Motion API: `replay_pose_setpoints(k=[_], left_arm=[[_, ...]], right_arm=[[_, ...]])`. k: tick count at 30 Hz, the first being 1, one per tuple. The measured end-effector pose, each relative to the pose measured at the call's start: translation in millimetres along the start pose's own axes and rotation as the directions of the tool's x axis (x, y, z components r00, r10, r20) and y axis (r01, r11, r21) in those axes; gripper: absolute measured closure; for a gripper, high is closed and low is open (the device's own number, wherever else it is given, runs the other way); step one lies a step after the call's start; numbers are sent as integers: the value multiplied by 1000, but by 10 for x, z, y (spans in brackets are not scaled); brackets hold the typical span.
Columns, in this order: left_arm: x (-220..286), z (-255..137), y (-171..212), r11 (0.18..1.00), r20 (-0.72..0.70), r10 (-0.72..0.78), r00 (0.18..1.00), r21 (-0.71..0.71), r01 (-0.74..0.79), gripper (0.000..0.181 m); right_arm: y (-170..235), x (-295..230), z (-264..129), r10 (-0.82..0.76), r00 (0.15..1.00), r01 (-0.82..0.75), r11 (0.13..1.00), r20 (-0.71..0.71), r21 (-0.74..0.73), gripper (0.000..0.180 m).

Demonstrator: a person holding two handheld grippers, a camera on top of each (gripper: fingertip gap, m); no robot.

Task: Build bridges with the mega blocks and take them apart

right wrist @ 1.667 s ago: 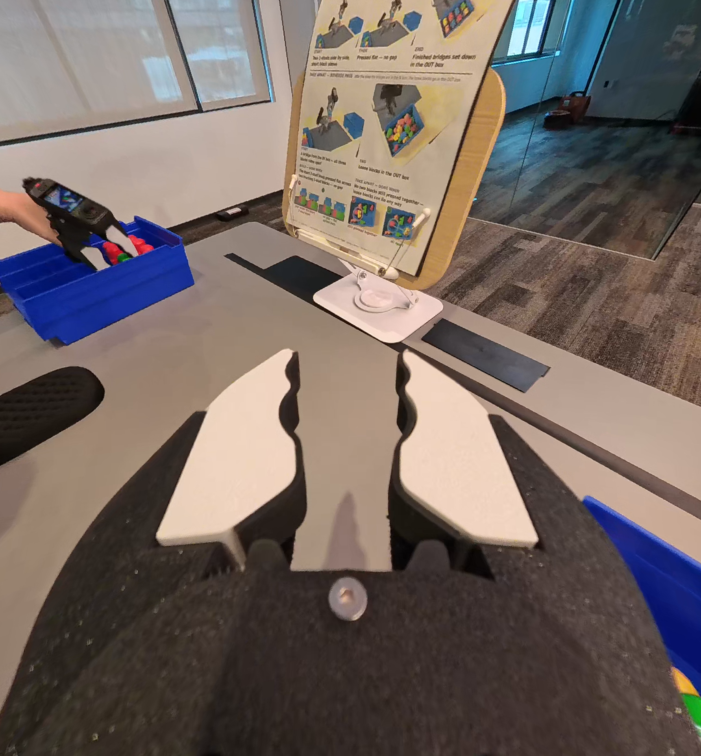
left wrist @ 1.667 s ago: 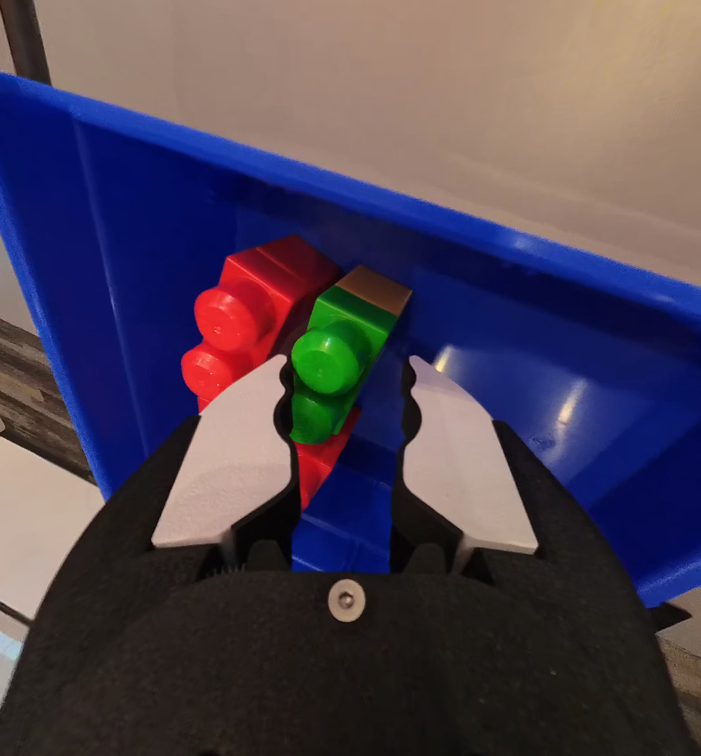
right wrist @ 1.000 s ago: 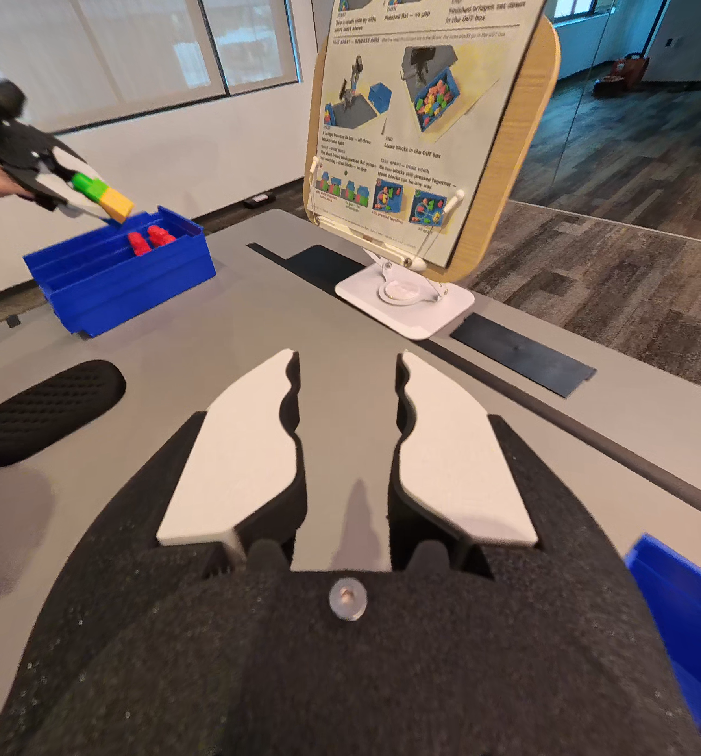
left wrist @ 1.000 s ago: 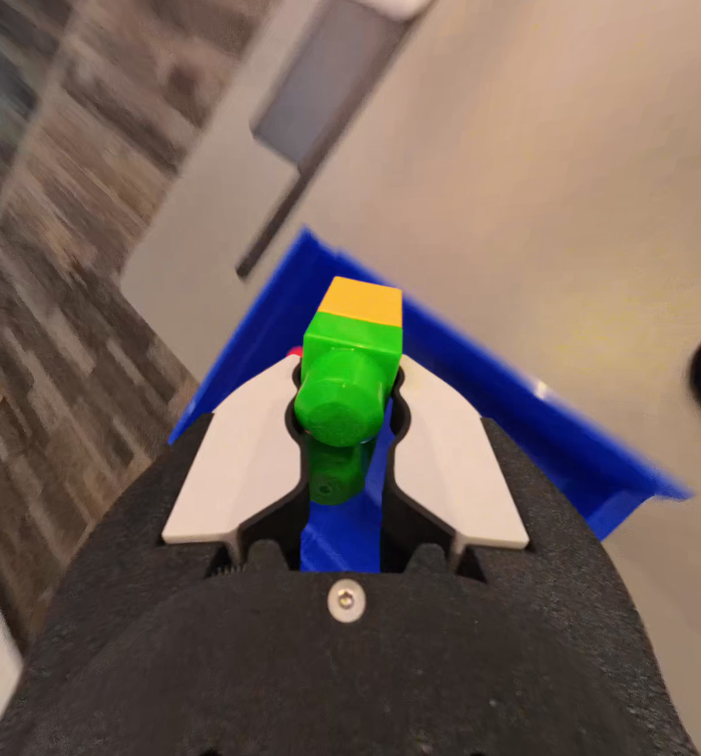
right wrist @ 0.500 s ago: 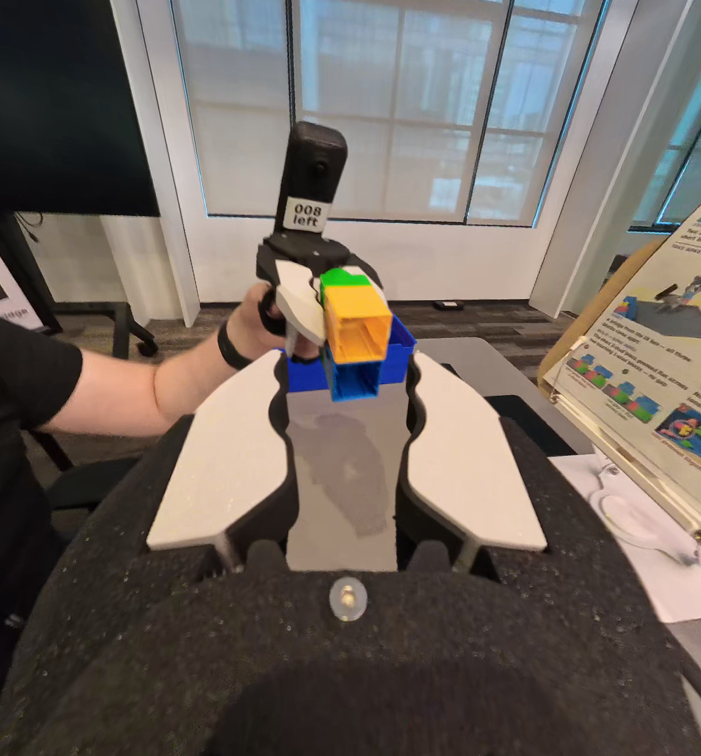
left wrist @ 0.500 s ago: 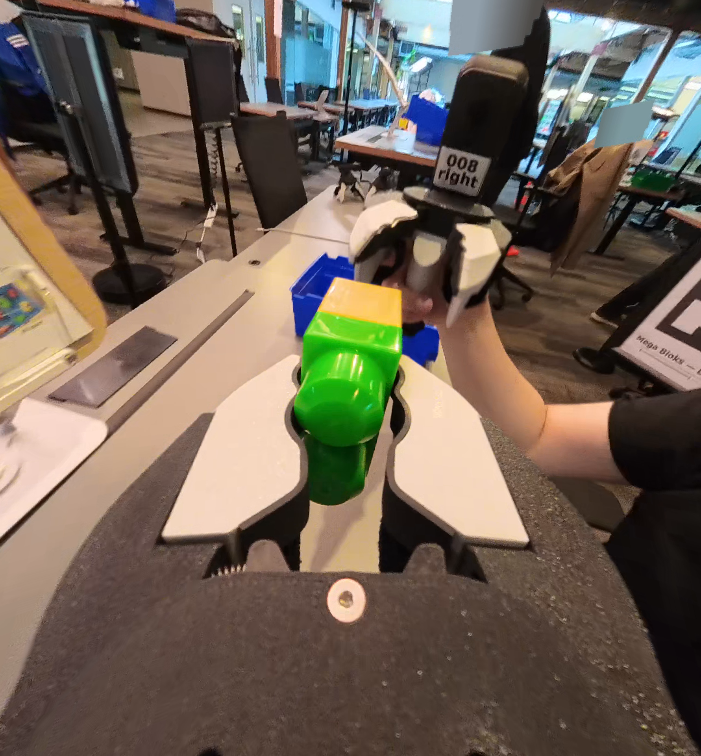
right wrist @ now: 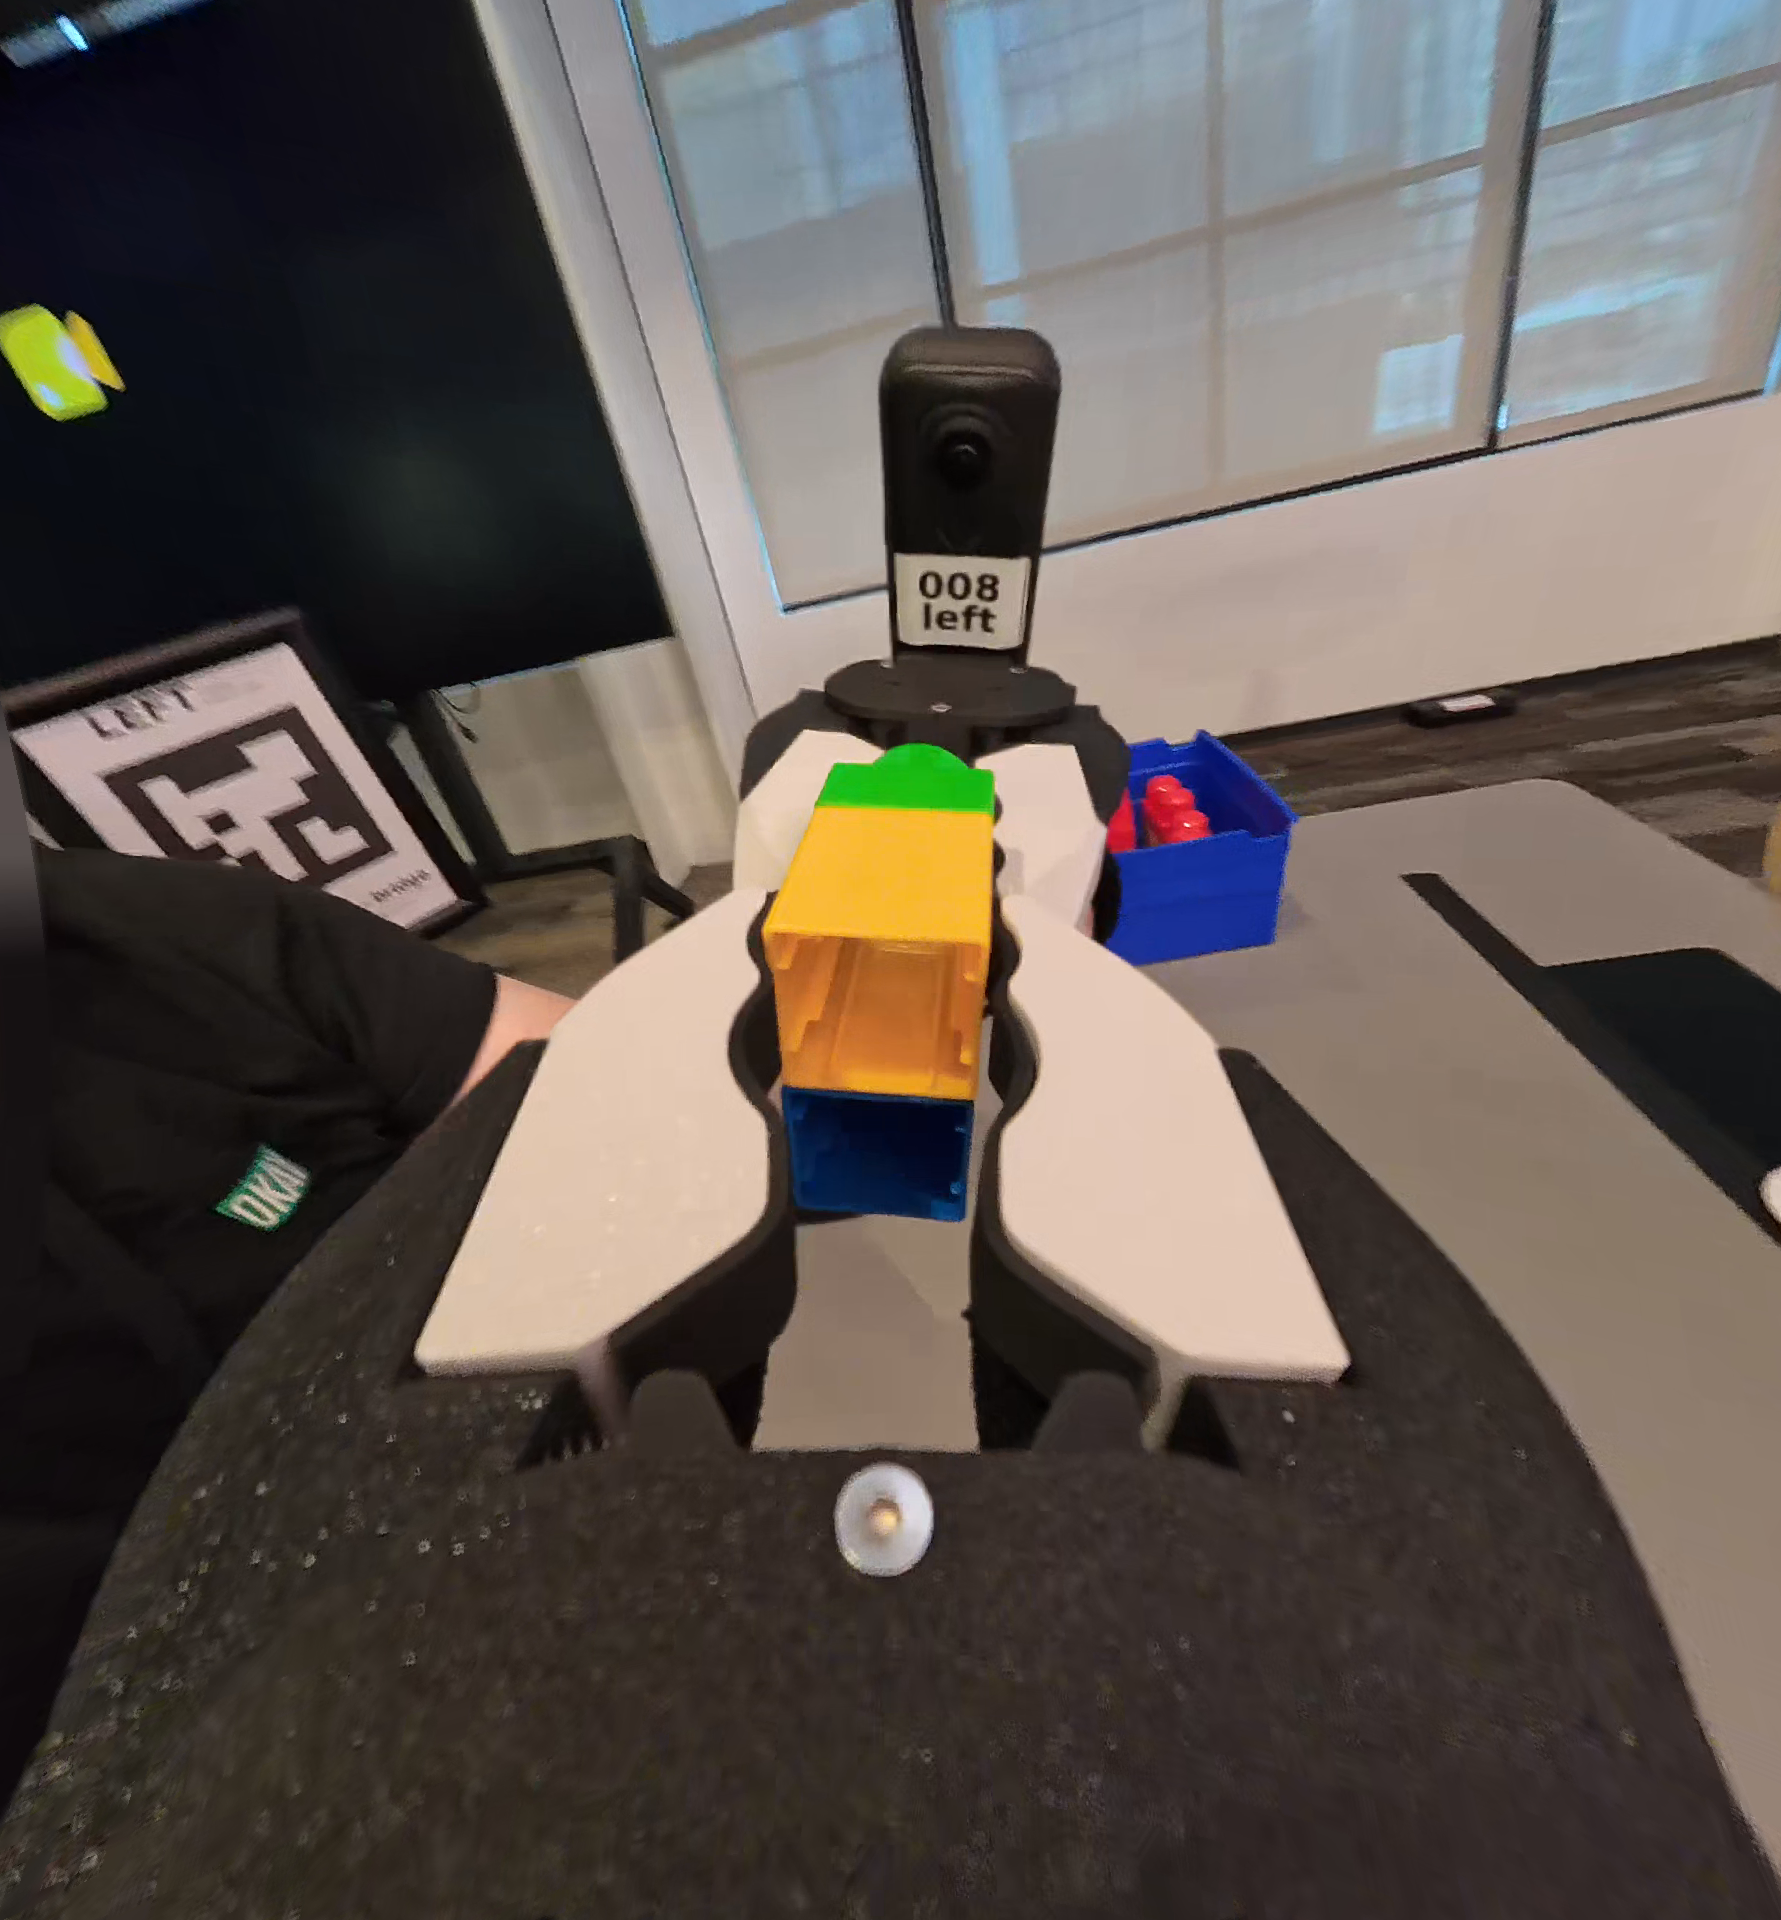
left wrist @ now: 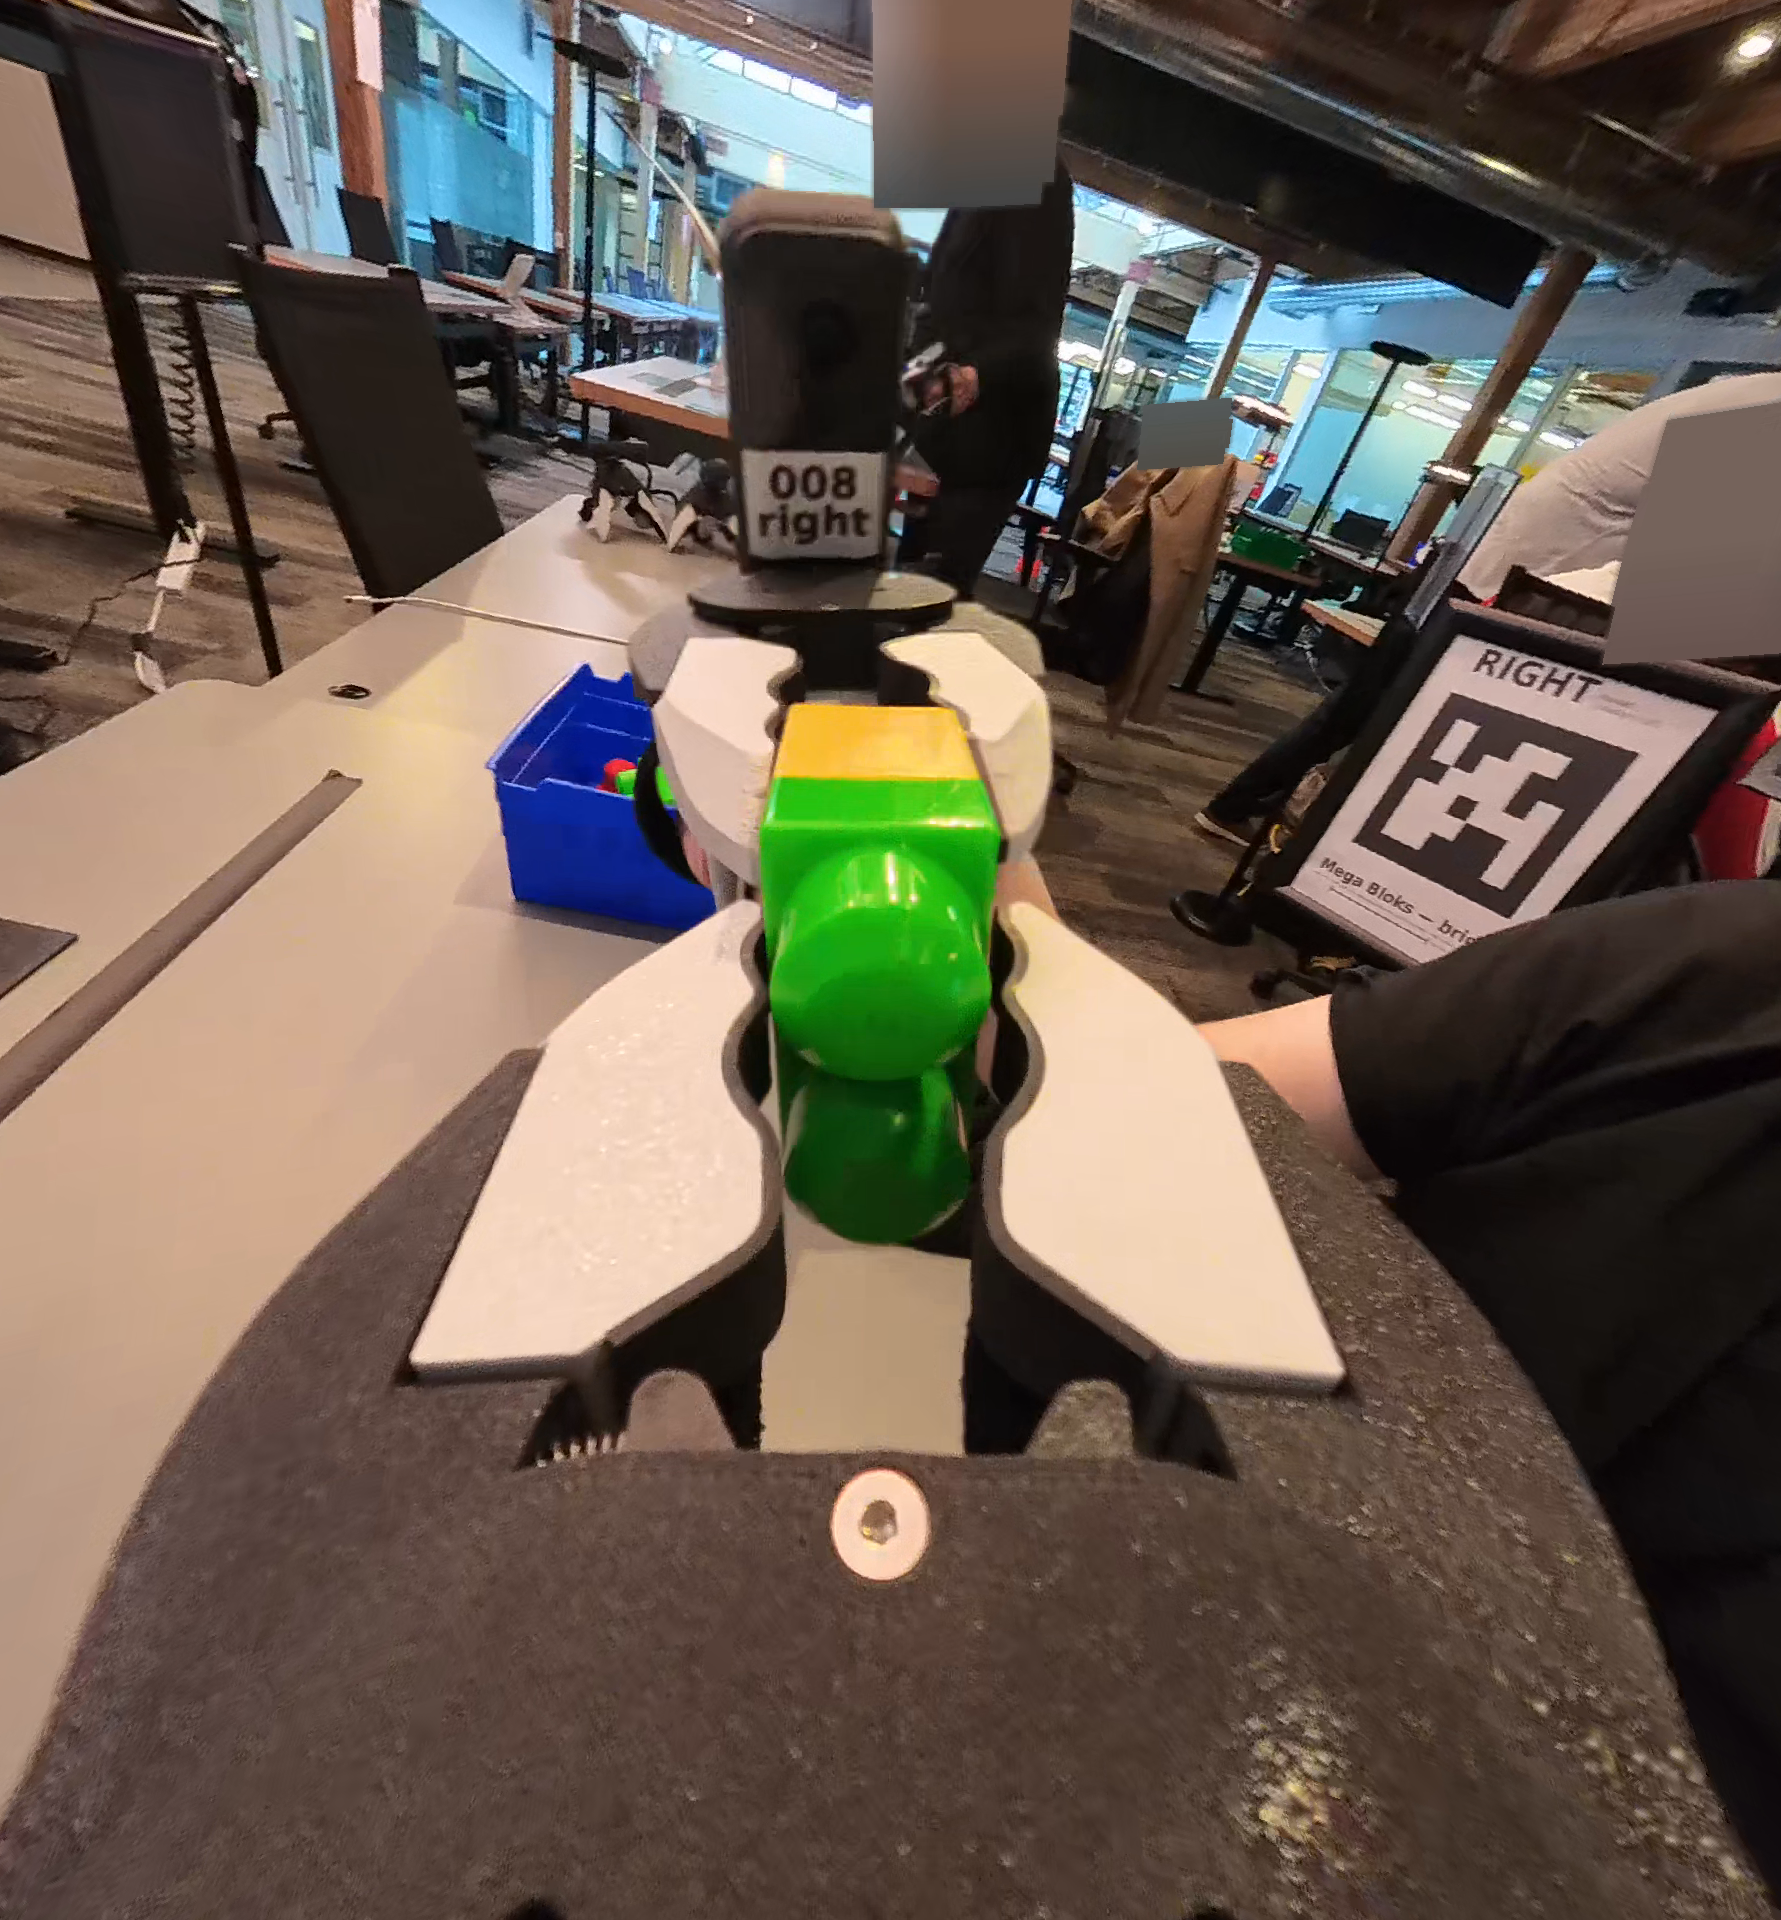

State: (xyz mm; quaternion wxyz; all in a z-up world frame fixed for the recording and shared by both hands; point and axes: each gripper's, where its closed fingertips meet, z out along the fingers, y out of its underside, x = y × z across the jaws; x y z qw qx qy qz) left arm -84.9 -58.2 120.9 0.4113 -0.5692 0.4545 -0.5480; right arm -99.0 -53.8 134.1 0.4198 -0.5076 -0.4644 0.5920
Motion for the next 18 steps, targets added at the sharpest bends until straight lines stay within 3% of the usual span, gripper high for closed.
replay_pose_setpoints(k=[10, 13, 14, 18], left_arm=[[-74, -71, -2, 998, 19, -34, 999, 53, 33, 145], [-62, -48, 11, 998, 19, -27, 999, 48, 26, 145], [-80, -49, 8, 998, 29, -30, 999, 56, 28, 145], [-92, -57, -18, 997, 28, -27, 999, 67, 25, 145]], right_arm=[[39, 67, 18, 17, 999, -17, 1000, -46, 0, 143], [89, 100, 14, 1, 996, -4, 999, -85, -38, 133], [81, 77, 9, -7, 997, 5, 999, -72, -36, 143], [63, 96, 9, -3, 997, 0, 1000, -81, -30, 144]])
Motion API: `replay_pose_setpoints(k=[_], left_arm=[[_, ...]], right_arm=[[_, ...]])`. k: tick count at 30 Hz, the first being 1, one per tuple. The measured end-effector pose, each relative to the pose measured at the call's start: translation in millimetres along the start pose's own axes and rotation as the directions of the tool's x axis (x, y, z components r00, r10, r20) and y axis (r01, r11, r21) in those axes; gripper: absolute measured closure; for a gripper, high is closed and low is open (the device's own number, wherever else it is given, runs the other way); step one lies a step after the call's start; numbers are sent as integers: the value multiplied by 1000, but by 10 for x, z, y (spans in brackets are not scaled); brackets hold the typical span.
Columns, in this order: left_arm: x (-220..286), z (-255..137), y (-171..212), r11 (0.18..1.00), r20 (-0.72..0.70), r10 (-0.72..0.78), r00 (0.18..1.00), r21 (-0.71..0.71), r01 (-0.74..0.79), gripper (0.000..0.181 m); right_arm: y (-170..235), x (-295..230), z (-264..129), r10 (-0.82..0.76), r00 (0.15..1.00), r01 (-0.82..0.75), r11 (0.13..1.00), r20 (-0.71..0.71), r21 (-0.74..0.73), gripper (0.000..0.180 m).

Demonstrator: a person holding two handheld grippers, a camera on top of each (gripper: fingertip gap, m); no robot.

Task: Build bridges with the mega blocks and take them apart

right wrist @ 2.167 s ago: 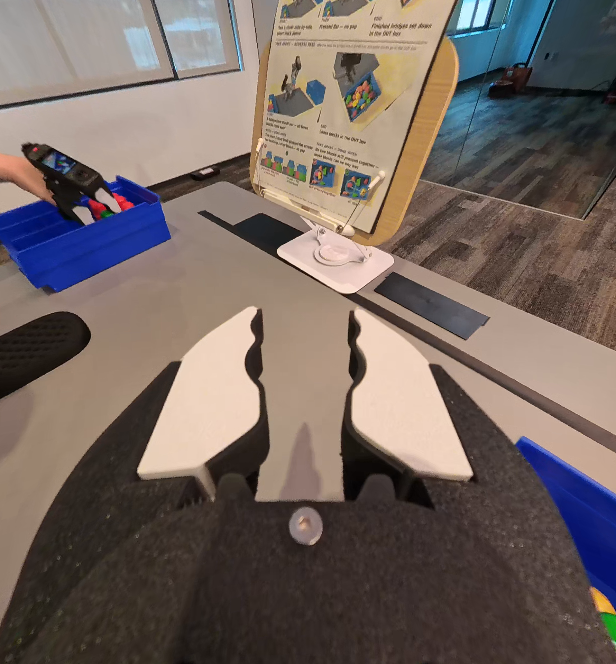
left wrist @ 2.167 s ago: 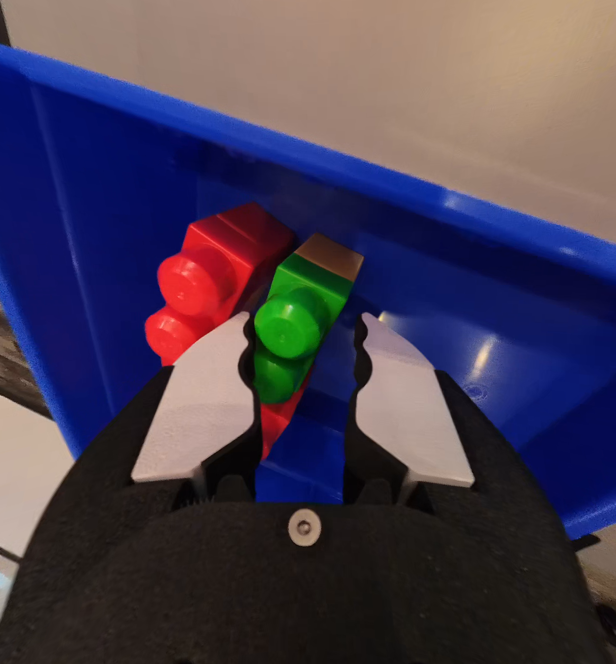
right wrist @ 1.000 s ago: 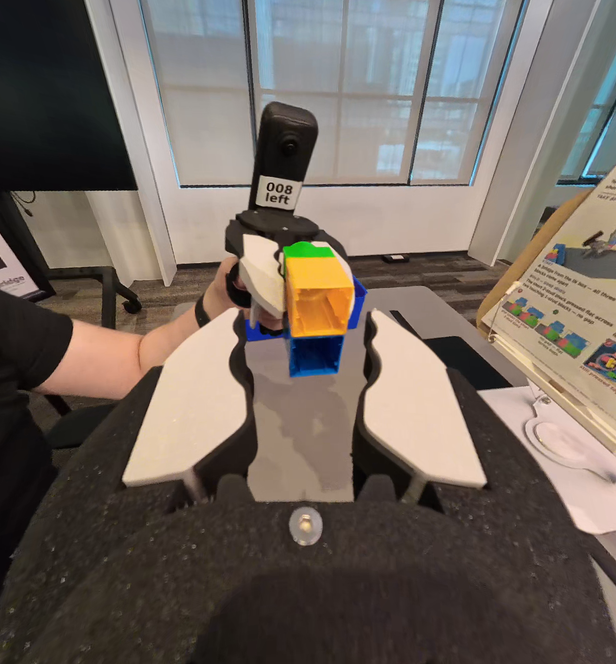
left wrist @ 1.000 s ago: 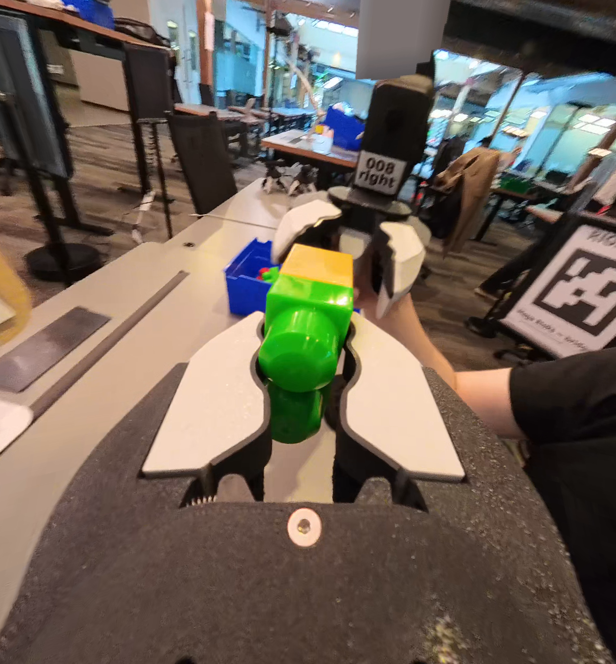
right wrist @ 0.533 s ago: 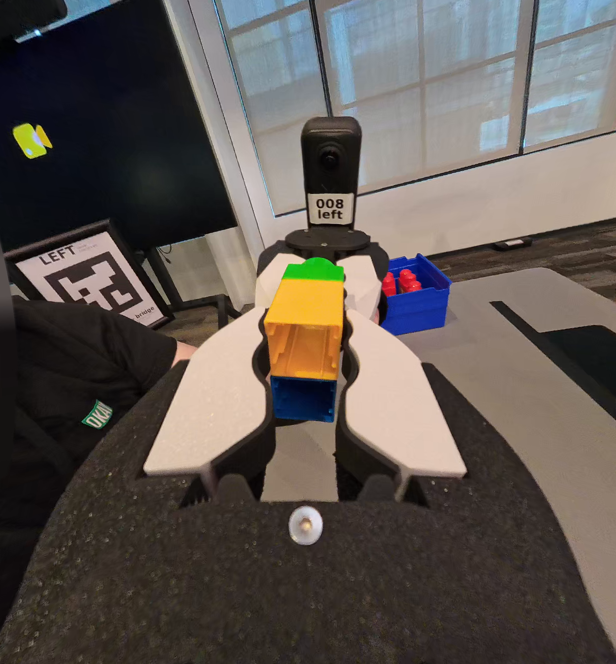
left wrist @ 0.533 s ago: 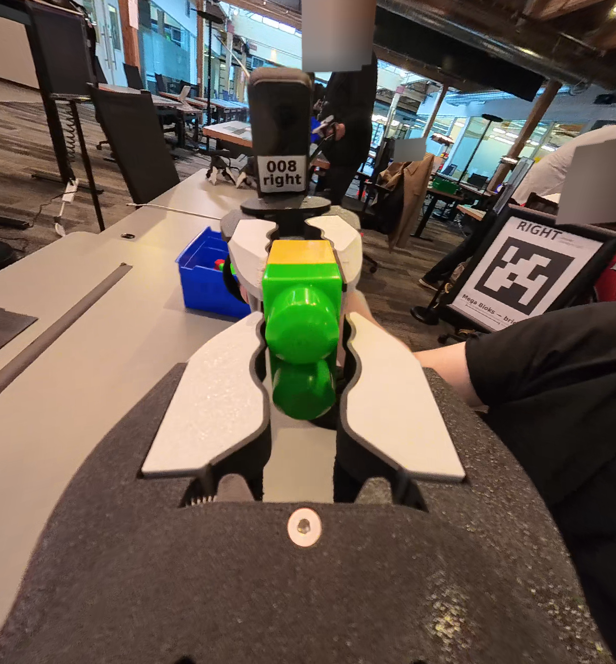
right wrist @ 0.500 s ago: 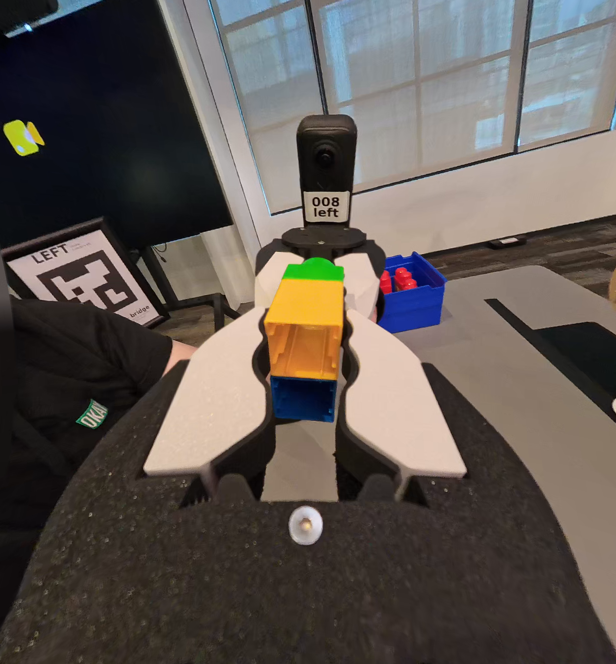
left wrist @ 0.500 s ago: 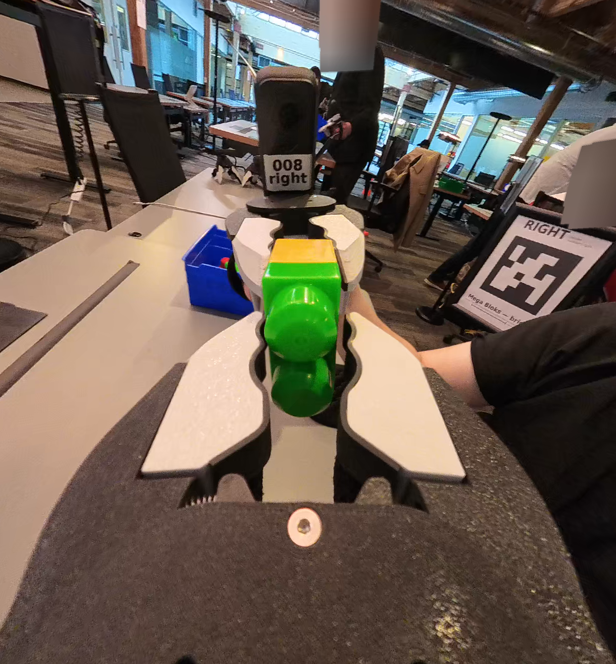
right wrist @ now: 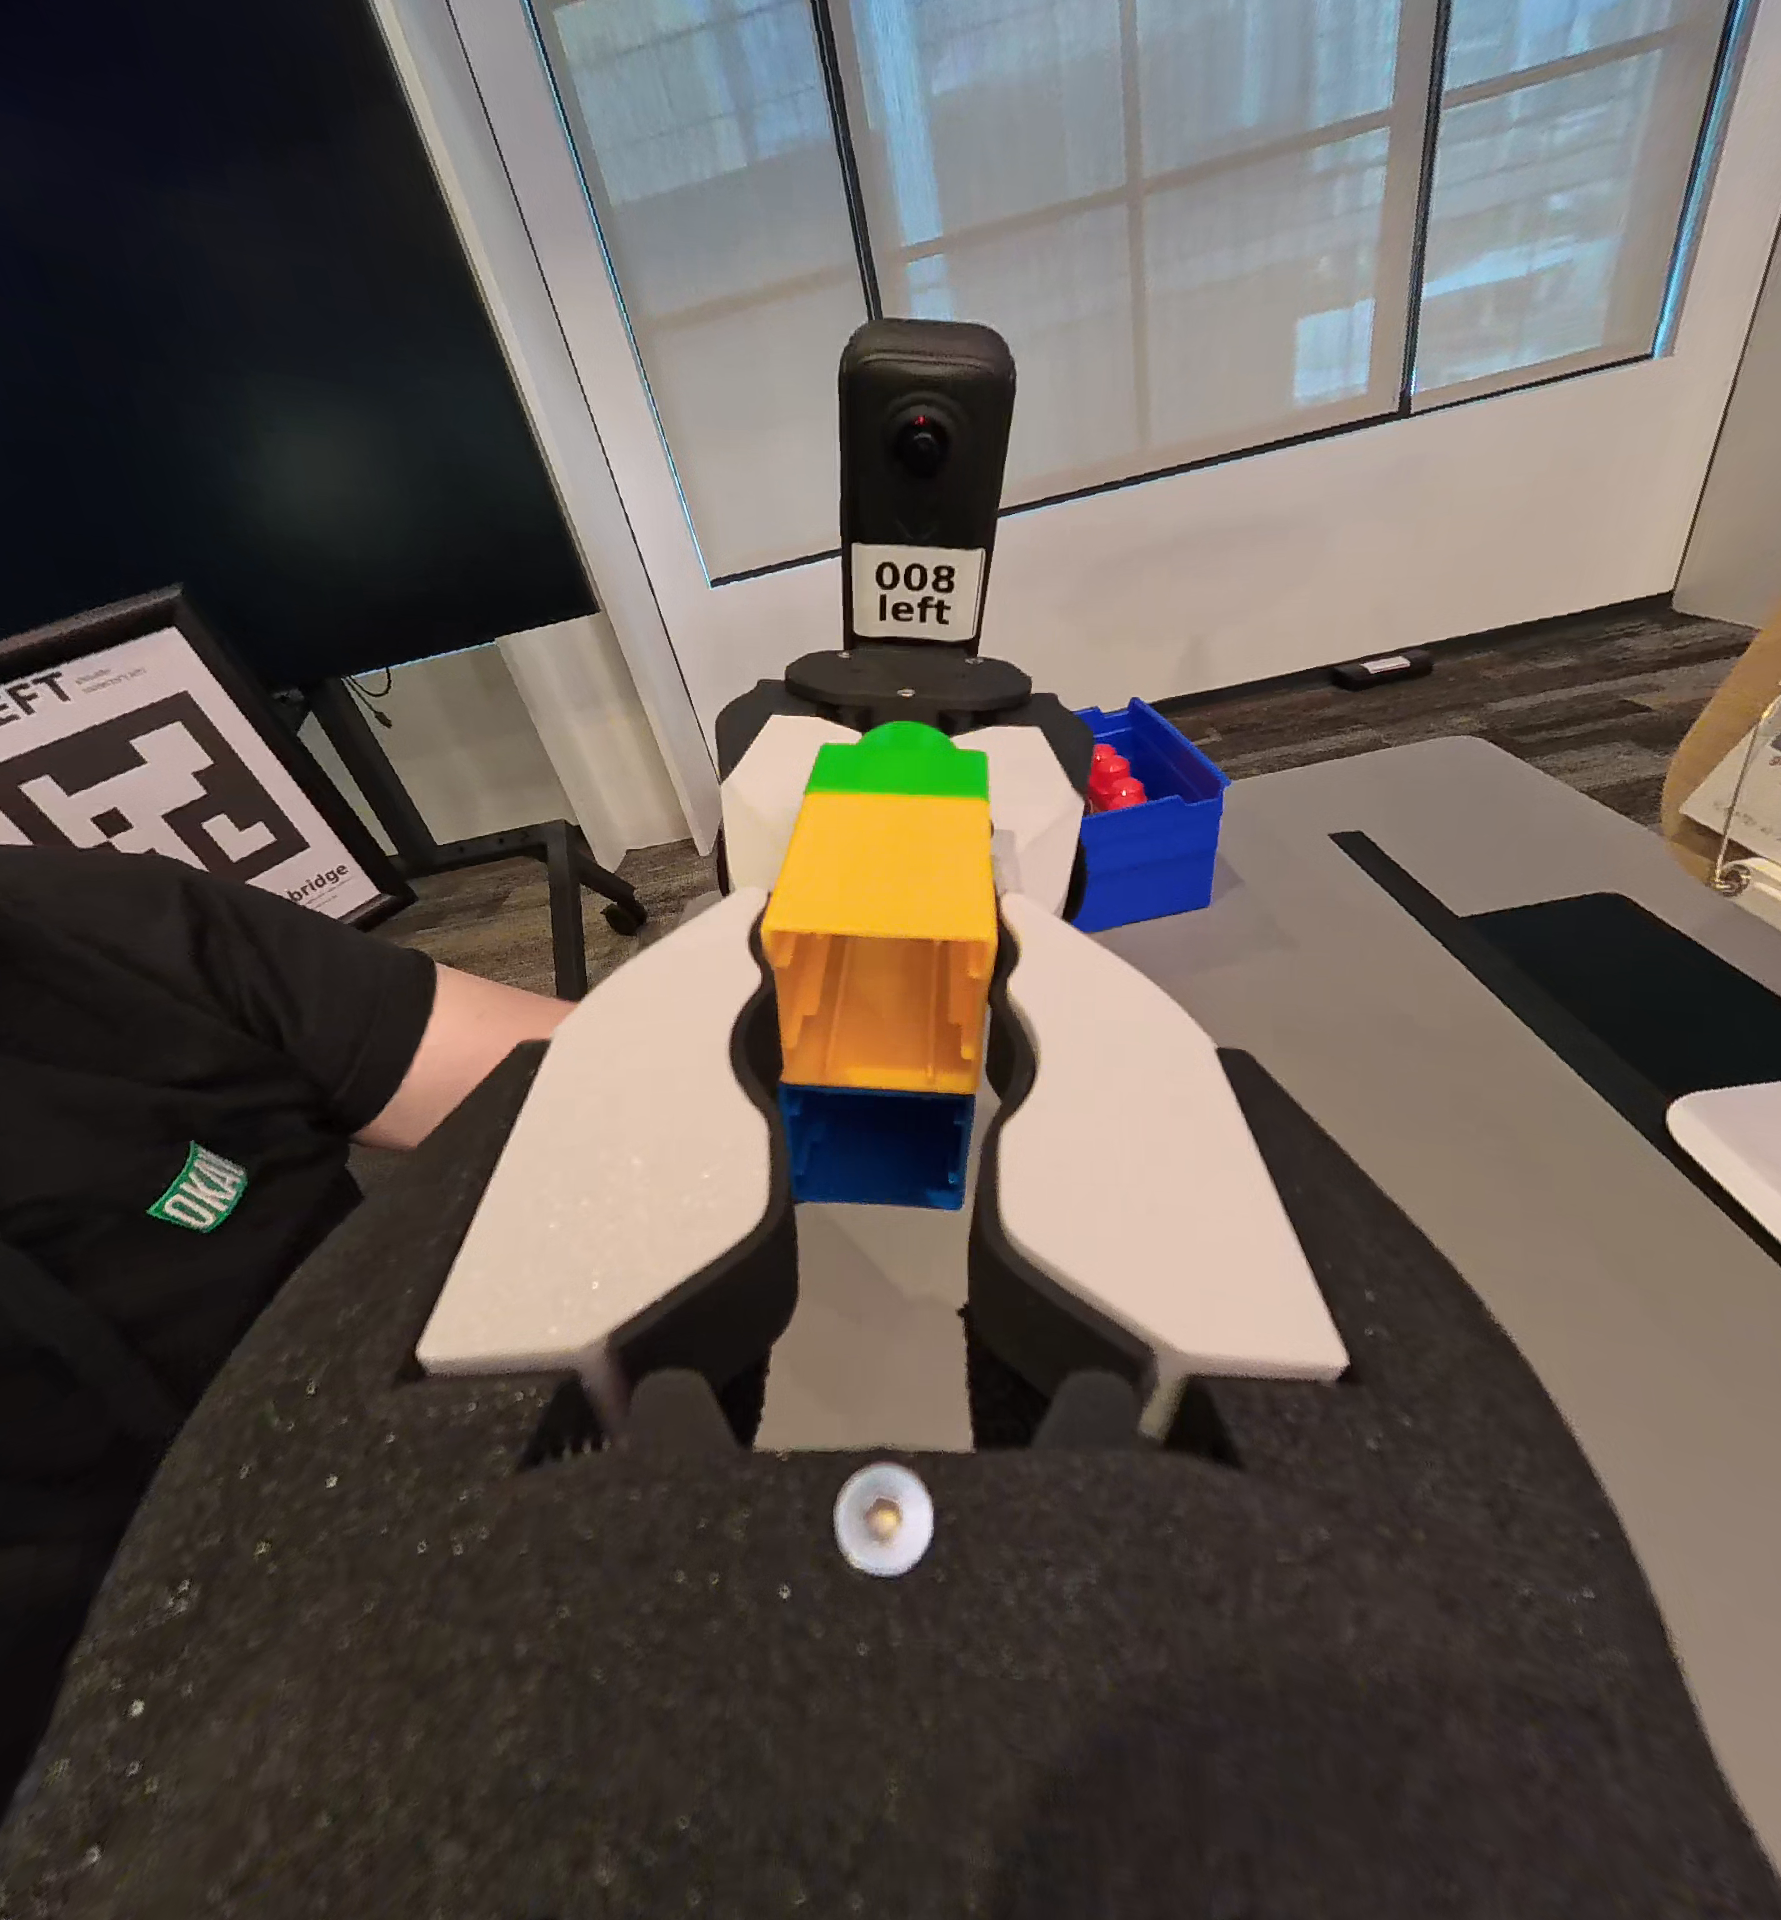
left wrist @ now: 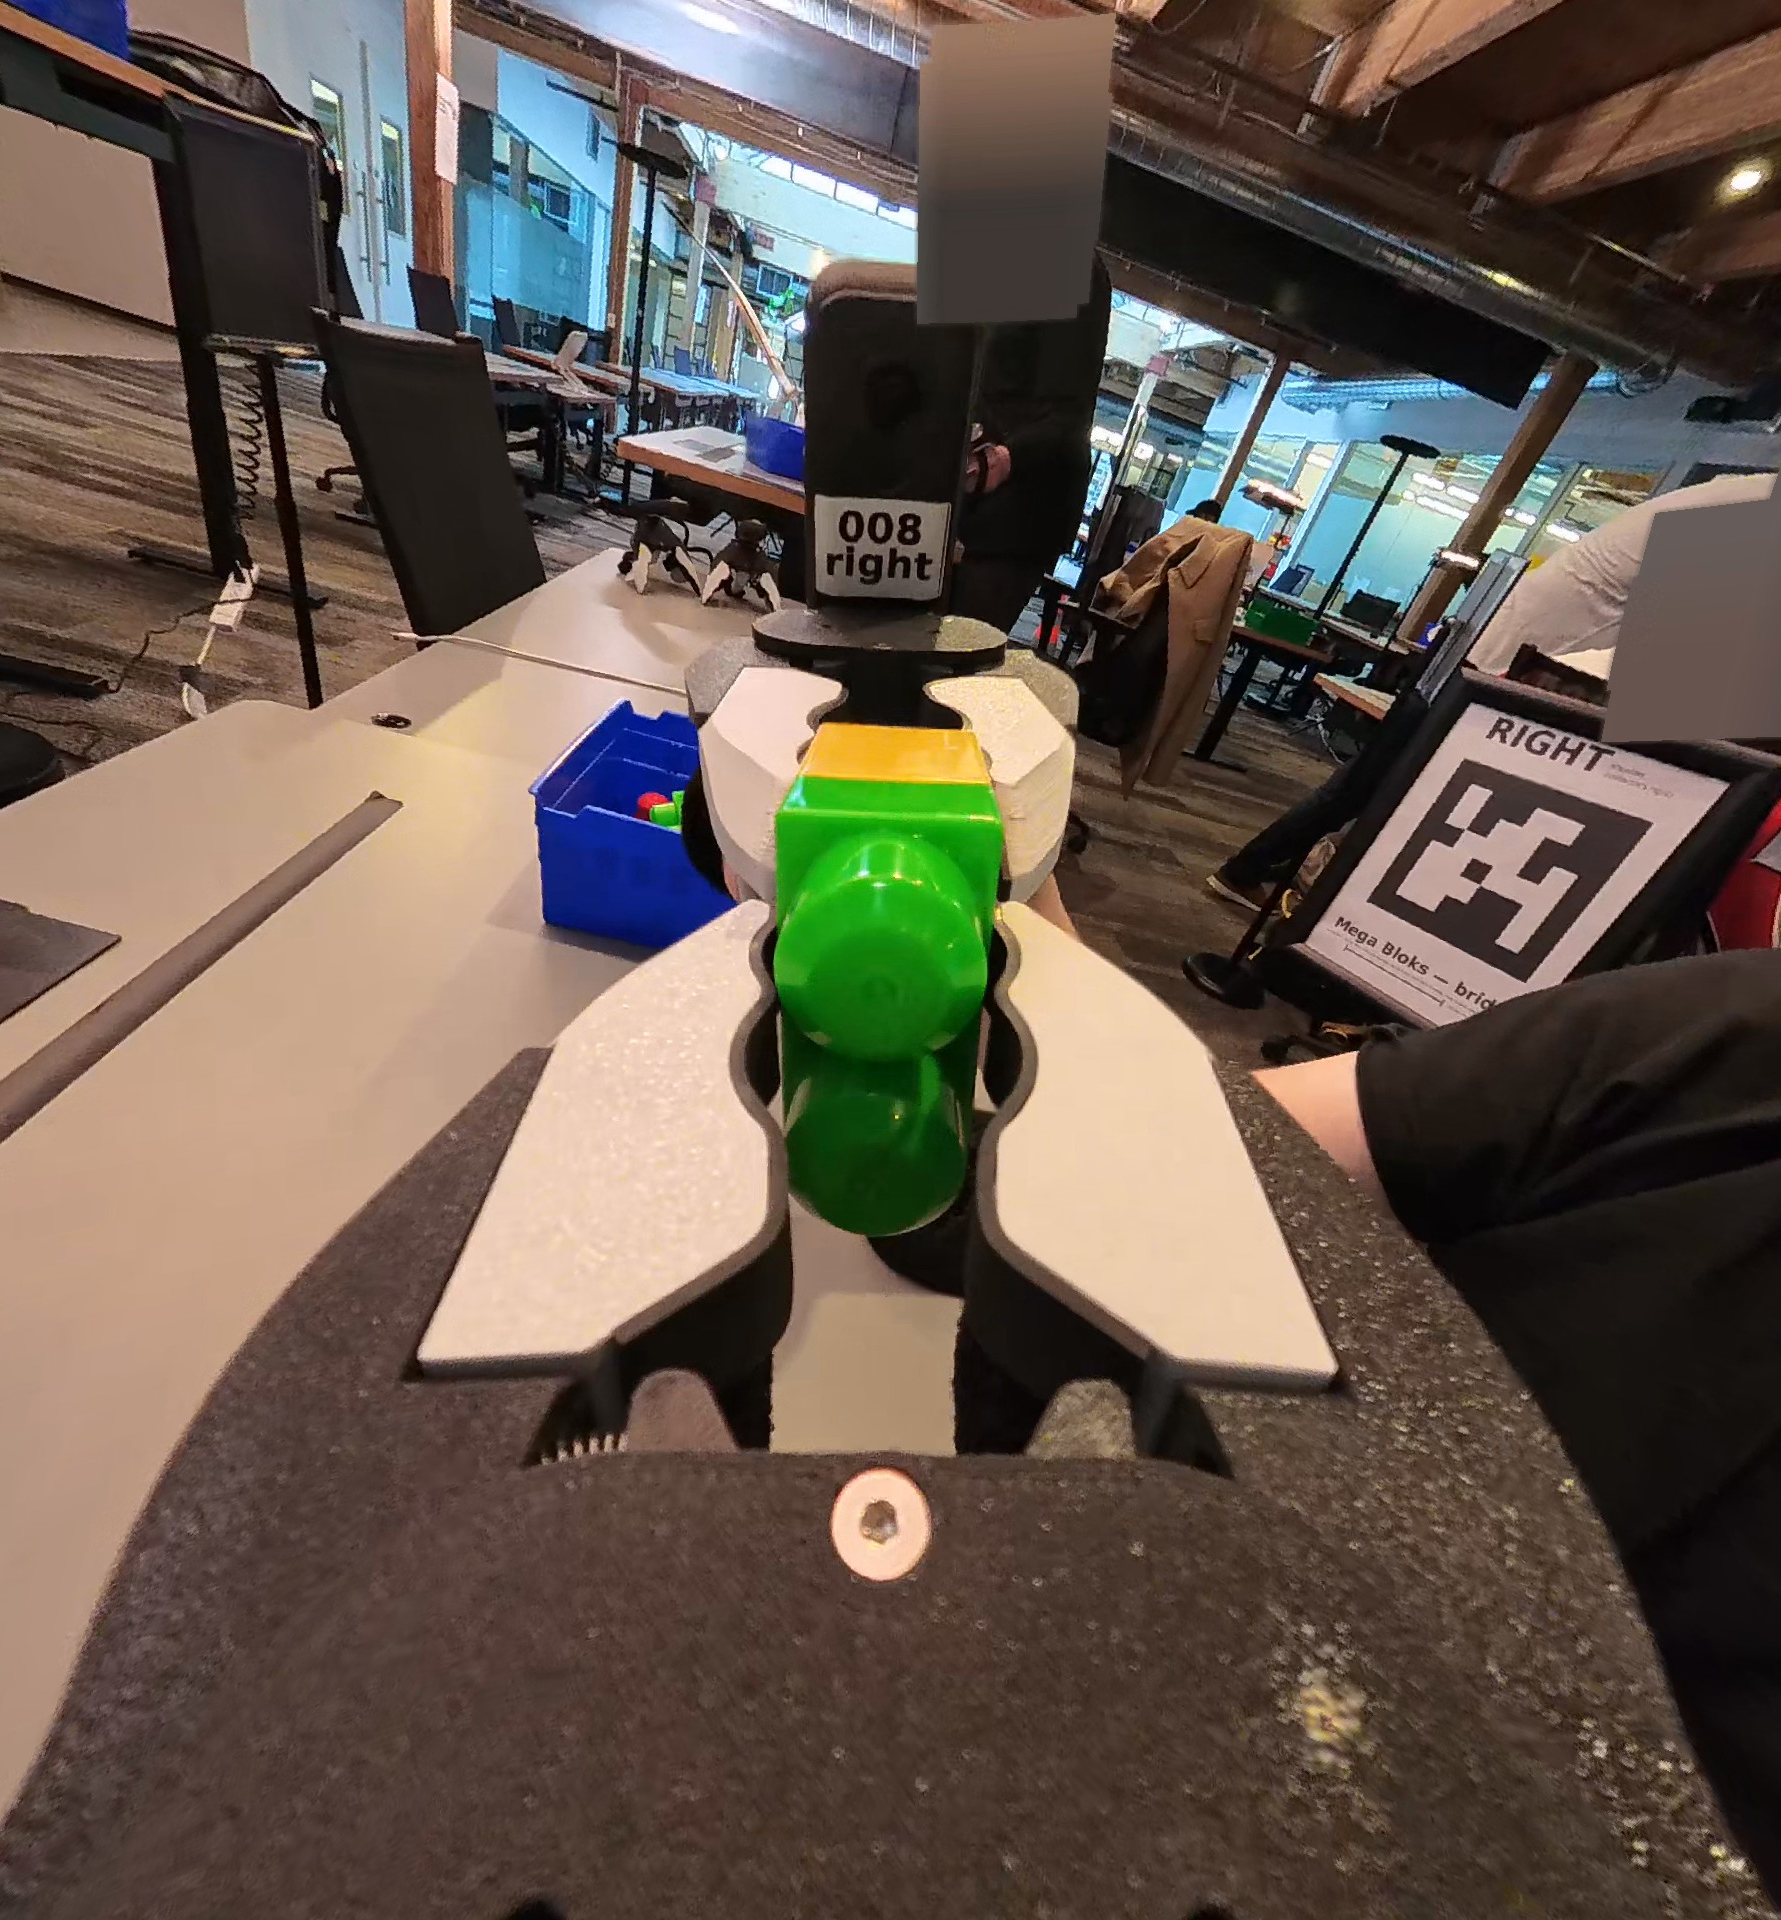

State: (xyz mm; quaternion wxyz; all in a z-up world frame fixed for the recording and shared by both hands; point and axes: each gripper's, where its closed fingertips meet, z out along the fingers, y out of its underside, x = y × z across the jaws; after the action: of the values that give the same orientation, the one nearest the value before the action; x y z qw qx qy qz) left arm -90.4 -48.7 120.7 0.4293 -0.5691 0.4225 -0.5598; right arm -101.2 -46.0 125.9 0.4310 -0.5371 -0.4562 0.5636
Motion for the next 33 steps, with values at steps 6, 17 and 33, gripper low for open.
replay_pose_setpoints(k=[6, 17, 33], left_arm=[[13, -20, -86, 998, -10, -18, 1000, 55, 19, 145], [-25, -555, -358, 990, 64, 40, 997, 131, -48, 145], [2, -105, 35, 999, -5, 9, 1000, -44, -9, 145]], right_arm=[[-34, -6, -66, -5, 1000, 5, 1000, 6, 15, 144], [83, 496, -2188, -150, 647, 7, 982, -748, -191, 143], [1820, 784, -4414, 157, 29, -519, 846, -987, 119, 141]])
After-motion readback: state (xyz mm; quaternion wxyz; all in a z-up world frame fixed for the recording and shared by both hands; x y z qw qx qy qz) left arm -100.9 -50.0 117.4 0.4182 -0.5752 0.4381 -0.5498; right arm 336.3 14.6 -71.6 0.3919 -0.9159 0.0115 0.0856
